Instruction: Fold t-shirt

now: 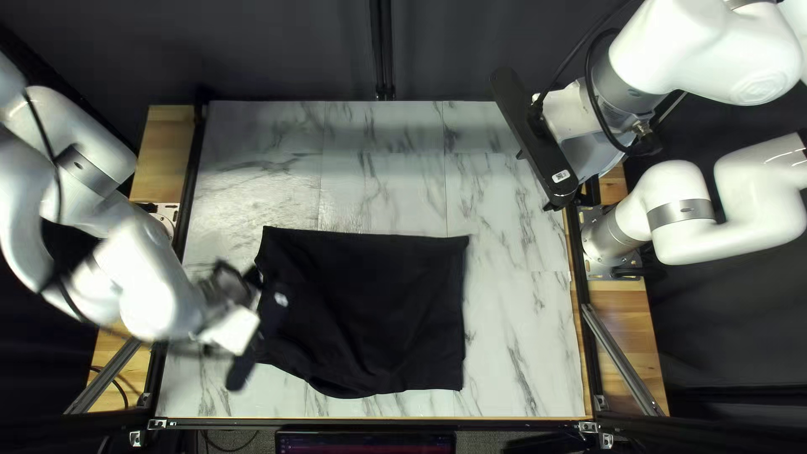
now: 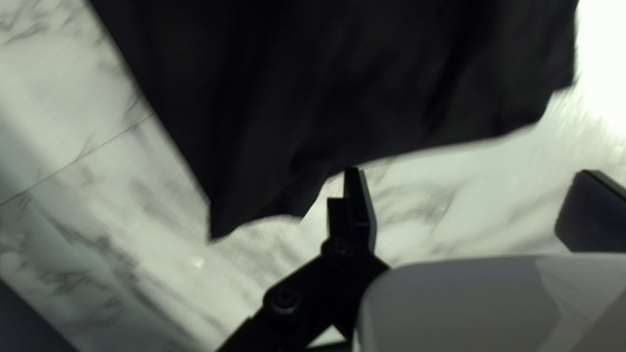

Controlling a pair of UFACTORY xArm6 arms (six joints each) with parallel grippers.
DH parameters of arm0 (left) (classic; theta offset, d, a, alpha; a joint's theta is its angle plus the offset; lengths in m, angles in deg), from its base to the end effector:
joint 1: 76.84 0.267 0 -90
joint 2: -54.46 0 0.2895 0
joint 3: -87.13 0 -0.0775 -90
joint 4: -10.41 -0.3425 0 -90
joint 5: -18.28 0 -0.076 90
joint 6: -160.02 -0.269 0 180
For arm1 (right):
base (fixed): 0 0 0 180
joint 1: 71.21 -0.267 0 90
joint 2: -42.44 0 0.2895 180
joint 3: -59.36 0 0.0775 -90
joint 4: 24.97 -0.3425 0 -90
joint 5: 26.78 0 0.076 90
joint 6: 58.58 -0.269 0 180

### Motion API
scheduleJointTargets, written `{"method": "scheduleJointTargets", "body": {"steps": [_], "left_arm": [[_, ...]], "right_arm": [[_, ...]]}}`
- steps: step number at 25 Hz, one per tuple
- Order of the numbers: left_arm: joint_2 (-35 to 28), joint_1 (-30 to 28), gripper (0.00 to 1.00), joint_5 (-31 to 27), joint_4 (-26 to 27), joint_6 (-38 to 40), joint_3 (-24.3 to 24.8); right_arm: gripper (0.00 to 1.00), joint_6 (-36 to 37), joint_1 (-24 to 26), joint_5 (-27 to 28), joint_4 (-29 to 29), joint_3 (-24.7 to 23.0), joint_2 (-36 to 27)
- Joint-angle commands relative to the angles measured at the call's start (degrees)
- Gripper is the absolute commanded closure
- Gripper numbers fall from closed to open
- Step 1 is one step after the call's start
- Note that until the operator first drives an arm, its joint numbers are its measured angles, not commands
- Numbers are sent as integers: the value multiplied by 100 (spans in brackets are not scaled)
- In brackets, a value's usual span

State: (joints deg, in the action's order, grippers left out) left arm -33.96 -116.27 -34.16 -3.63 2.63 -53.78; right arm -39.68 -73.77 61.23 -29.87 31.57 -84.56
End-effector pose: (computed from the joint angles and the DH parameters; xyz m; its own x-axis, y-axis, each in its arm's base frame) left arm 0.3214 -0.2119 0.1230 0.9007 -0.4345 0.0079 -0.4247 -0.8839 -0.1960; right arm 0.2768 0.0351 0.3814 0.9084 0.3609 0.2110 0.3725 -0.9279 -0.0169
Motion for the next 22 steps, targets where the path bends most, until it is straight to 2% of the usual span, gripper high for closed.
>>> {"method": "scheduleJointTargets", "body": {"steps": [1,7,15,19,22], "left_arm": [[1364,-429,0,-147,-427,954,-1216],[2176,-431,0,-252,-651,1402,-1854],[2661,-241,0,-447,-510,1736,-2064],[2640,-280,0,-437,-520,1968,-1951],[2732,-340,0,-462,-566,2139,-2050]], "right_arm": [[0,0,0,0,0,0,0],[0,0,0,0,0,0,0],[0,0,0,0,0,0,0],[0,0,0,0,0,0,0],[0,0,0,0,0,0,0]]}}
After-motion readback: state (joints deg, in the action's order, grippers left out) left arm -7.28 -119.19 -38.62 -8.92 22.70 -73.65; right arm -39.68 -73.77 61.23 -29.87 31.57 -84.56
